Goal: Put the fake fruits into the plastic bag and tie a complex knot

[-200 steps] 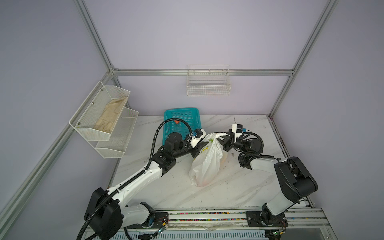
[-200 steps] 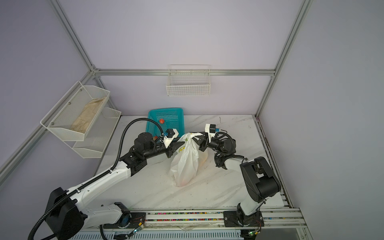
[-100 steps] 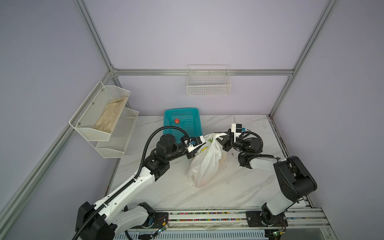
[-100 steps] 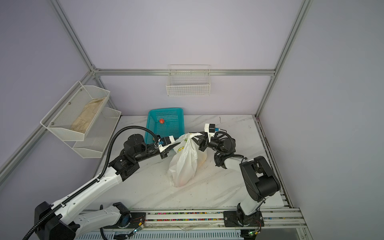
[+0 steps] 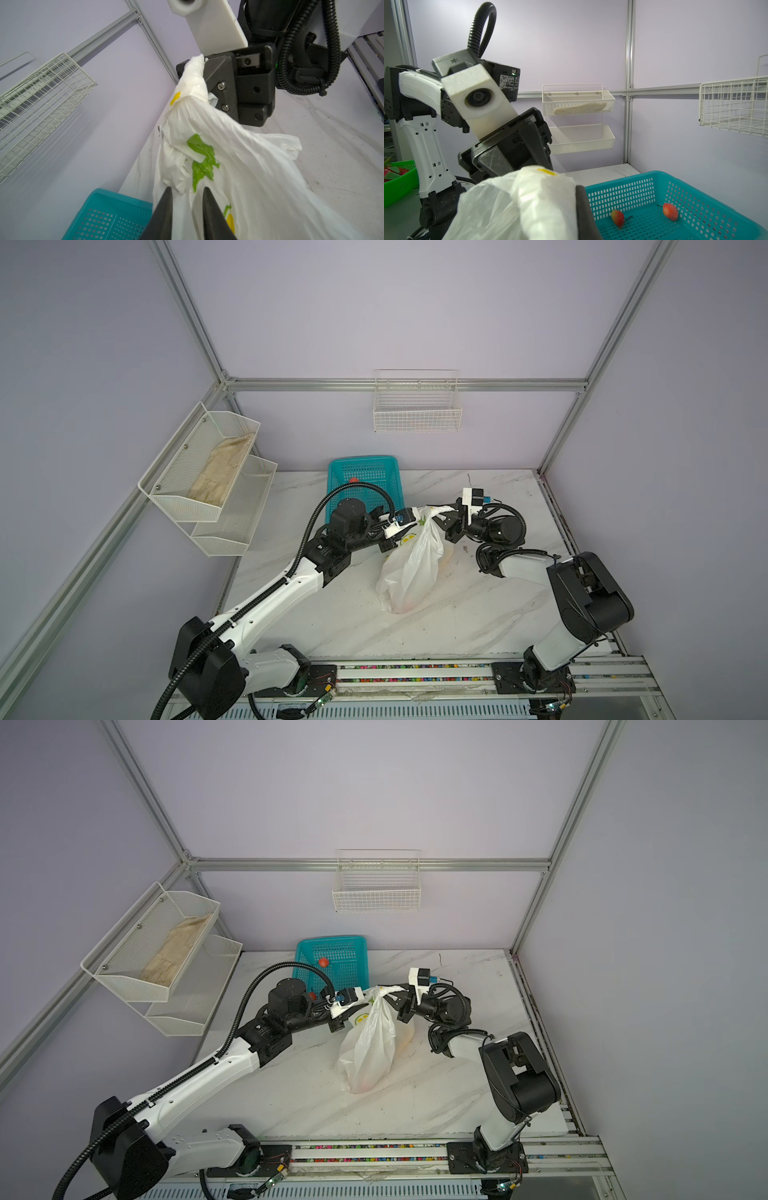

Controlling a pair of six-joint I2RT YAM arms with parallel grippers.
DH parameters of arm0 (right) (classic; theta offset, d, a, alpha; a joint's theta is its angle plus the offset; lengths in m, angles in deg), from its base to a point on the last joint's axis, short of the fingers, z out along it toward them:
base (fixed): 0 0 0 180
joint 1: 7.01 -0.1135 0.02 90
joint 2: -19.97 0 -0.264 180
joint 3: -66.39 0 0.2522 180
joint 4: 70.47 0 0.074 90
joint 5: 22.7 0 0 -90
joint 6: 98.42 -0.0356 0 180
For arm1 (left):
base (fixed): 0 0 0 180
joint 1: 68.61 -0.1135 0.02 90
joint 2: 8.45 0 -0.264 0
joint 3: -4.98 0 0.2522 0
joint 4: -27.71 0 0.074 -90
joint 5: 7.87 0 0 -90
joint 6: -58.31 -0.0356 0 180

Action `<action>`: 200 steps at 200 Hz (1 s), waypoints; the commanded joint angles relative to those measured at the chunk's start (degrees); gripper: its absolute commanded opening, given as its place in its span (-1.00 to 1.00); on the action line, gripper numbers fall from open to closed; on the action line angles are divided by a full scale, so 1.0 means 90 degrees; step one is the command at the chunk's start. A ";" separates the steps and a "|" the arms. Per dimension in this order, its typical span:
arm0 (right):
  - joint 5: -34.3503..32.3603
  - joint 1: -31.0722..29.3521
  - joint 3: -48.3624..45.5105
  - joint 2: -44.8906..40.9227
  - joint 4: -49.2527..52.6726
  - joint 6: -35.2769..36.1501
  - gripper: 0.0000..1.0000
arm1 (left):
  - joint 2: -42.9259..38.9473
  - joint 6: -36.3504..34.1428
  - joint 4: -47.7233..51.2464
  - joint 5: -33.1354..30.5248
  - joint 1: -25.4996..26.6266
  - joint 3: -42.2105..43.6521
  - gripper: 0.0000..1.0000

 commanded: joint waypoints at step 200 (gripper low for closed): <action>0.0065 0.0014 0.0109 -0.0213 0.0047 0.0375 -1.00 | 0.0303 0.0324 -0.0570 0.0092 0.0000 -0.0799 -1.00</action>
